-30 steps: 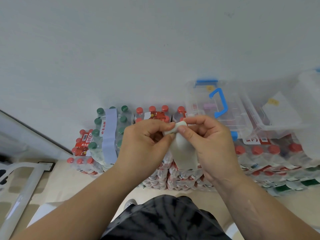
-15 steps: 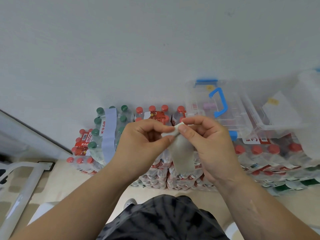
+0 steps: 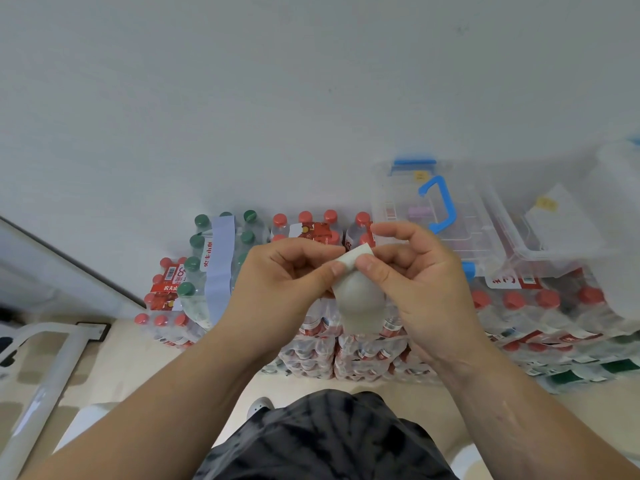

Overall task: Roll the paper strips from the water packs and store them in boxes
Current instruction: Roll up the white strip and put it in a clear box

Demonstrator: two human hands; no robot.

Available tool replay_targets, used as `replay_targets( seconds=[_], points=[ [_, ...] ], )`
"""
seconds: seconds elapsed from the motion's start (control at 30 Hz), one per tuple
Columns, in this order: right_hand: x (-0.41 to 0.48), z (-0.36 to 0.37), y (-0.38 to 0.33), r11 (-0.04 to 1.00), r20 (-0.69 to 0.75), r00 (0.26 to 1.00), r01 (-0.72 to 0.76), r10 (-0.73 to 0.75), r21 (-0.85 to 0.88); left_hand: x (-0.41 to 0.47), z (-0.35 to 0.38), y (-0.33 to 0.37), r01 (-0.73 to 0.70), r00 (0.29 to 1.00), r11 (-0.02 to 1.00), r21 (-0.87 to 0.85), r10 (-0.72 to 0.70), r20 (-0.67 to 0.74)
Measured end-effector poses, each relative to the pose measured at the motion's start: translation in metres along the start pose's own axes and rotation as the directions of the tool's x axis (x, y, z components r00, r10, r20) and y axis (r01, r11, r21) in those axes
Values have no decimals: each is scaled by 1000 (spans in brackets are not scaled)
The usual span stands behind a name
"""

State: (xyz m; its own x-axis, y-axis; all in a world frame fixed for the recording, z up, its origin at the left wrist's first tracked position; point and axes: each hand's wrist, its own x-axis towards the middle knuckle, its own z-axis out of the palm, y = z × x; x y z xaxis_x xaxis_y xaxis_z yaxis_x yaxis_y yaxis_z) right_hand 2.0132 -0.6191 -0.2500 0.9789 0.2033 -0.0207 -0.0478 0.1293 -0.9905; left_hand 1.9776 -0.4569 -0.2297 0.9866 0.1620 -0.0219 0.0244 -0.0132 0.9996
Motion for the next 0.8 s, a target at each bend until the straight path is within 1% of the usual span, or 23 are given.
replay_targets(
  seconds=[0.1,0.17,0.3,0.4,0.5,0.53,0.57,0.67,0.73,0.8],
  points=[
    [0,-3,1,997,120,991,-58,64,-54,1,-1,0,-14,997,1000,9,15,-76],
    [0,-3,2,996,139,989,-45,55,-72,1,-2,-3,-21,993,999,45,26,-113],
    [-1,-1,3,996,93,994,-43,50,-74,0,-2,-11,-62,990,985,160,81,-113],
    [-2,1,3,997,48,997,-61,63,-41,0,-1,-14,-125,984,969,215,149,-100],
    [-1,3,4,999,-16,999,-36,35,-41,0,3,-15,-197,973,935,296,225,-61],
    [-1,3,5,999,-25,999,-25,24,-46,0,4,-16,-201,972,933,299,227,-53],
    [0,2,6,998,-25,1000,-11,10,-55,1,4,-16,-184,978,944,276,204,-48],
    [1,-4,6,996,-10,999,36,-37,-85,-1,1,-12,-75,997,988,136,74,8],
    [4,-10,5,994,51,998,51,-46,-101,-2,0,-9,-14,998,996,86,9,57],
    [7,-15,4,989,138,990,46,-27,-139,-1,-1,-7,19,996,998,65,-24,91]
  ],
)
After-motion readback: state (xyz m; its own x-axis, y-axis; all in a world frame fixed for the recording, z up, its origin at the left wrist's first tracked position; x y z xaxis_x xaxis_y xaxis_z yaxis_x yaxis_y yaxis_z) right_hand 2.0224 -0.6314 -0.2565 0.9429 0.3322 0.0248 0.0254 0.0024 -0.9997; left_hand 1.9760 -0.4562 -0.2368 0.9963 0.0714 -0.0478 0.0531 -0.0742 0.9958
